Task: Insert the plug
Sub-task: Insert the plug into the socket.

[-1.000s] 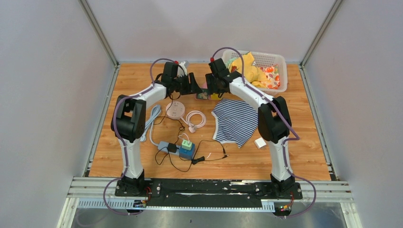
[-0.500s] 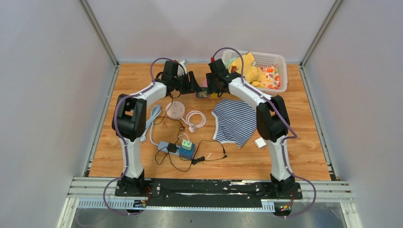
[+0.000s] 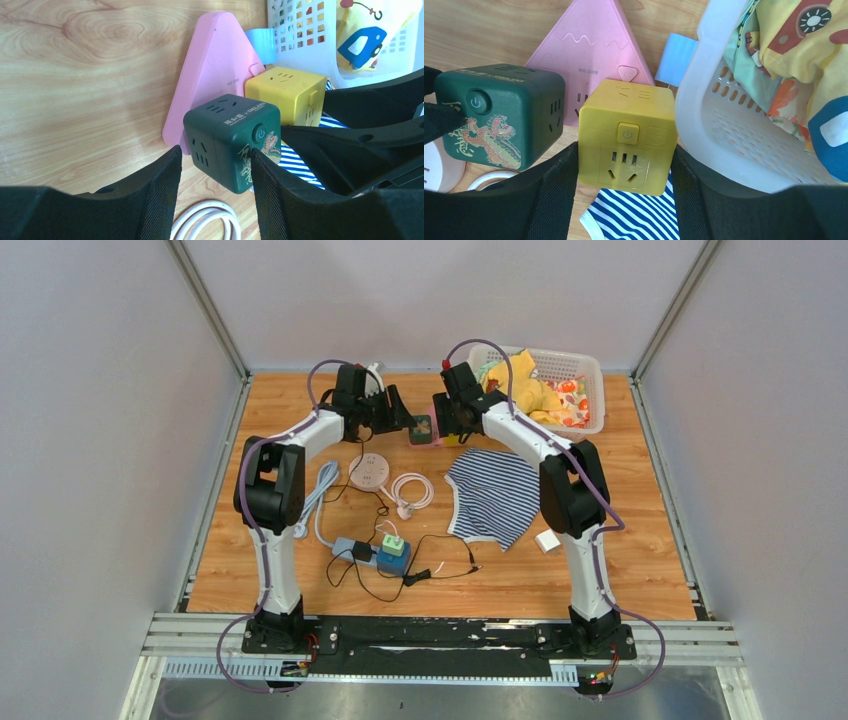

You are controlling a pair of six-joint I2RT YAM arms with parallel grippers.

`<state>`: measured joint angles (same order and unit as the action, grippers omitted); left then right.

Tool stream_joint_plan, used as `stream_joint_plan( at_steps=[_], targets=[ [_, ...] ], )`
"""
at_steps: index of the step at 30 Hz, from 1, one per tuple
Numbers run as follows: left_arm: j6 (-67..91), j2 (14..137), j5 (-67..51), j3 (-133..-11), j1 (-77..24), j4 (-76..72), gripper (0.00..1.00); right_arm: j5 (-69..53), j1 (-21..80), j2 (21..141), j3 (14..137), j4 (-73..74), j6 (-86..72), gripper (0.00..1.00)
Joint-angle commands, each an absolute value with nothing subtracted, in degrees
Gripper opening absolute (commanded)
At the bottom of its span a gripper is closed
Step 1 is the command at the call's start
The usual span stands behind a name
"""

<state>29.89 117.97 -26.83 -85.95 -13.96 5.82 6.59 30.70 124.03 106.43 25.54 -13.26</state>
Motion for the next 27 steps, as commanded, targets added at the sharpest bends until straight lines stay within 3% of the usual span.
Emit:
stream_joint_plan(
  at_steps=[1,11,22,27],
  targets=[
    [27.6,123.13,-20.78,-85.0,-13.27,10.36,0.53,0.88,30.85,128.54,105.82,31.88,-10.8,0.08],
    [26.25,123.84,-21.31,-81.67,-13.7,10.03,0.53,-2.45,30.81,129.57,106.17,31.9,-11.35,0.08],
    [20.74,122.65,-13.64,-79.98,-14.94,17.16,0.47,-5.87,31.02,130.31,107.25,31.89,-11.49,0.07],
    [20.73,119.21,-14.37,-79.53,-14.56,18.15,0.52,-6.68,31.92,130.44,108.07,32.38,-11.62,0.06]
  ],
)
